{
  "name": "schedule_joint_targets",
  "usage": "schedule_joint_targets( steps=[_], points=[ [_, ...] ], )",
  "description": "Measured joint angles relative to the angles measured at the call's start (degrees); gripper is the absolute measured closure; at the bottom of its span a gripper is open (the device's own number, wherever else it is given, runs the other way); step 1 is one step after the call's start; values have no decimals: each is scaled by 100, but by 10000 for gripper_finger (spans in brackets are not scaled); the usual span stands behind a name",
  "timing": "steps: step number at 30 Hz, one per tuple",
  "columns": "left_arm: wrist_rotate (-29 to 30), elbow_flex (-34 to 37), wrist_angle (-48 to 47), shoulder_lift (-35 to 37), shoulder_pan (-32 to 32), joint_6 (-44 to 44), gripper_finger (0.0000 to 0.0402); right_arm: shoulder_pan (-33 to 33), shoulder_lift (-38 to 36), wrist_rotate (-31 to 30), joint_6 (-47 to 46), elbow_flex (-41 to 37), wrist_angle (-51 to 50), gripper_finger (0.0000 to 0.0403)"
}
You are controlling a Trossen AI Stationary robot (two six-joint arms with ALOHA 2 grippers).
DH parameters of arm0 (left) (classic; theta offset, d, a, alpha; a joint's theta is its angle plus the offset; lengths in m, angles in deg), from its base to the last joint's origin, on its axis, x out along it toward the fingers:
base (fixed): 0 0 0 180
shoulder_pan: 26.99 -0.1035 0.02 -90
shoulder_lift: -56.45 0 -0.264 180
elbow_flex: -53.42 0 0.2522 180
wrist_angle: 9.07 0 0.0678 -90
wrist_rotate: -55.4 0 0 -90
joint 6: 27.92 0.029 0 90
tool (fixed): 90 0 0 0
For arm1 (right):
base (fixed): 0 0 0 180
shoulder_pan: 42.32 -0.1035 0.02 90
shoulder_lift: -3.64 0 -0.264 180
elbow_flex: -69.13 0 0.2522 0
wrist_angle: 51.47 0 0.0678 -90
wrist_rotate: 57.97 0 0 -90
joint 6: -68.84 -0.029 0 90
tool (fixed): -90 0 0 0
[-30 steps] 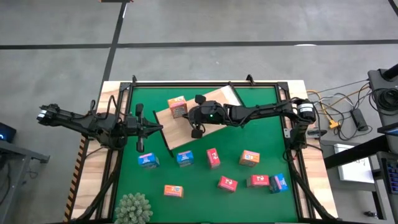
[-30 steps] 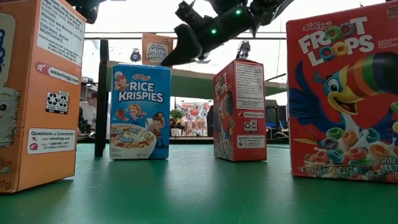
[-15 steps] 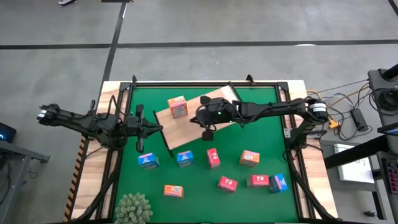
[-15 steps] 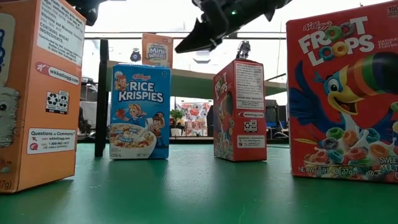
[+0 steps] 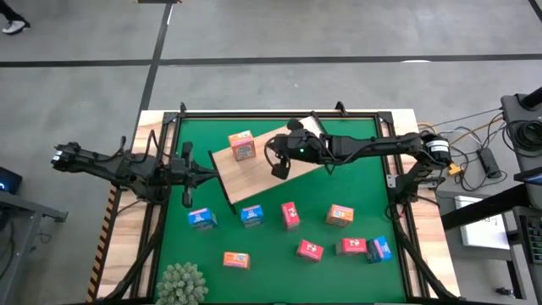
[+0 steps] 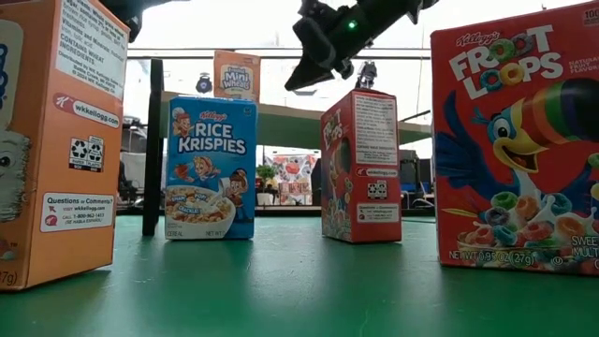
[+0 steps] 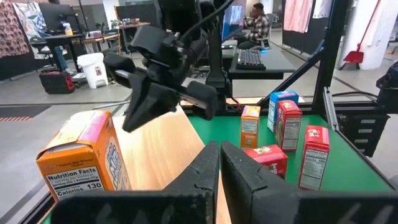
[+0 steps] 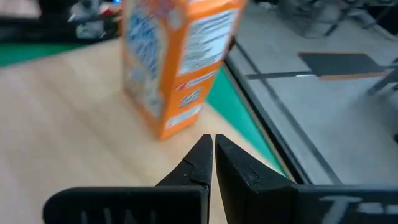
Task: Stack cereal on shelf
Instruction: Put the top middle orange cereal box on the shelf
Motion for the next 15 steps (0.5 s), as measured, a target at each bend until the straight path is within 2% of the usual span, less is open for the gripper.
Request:
schedule_joint_targets(
  steps=[9,15],
  points=[
    [2,0,-18,106,0,131,402,173,538,-10,159,18,1407,394],
    [2,0,-17,130,0,146,402,168,743,34,-276,28,2102,394]
  ],
)
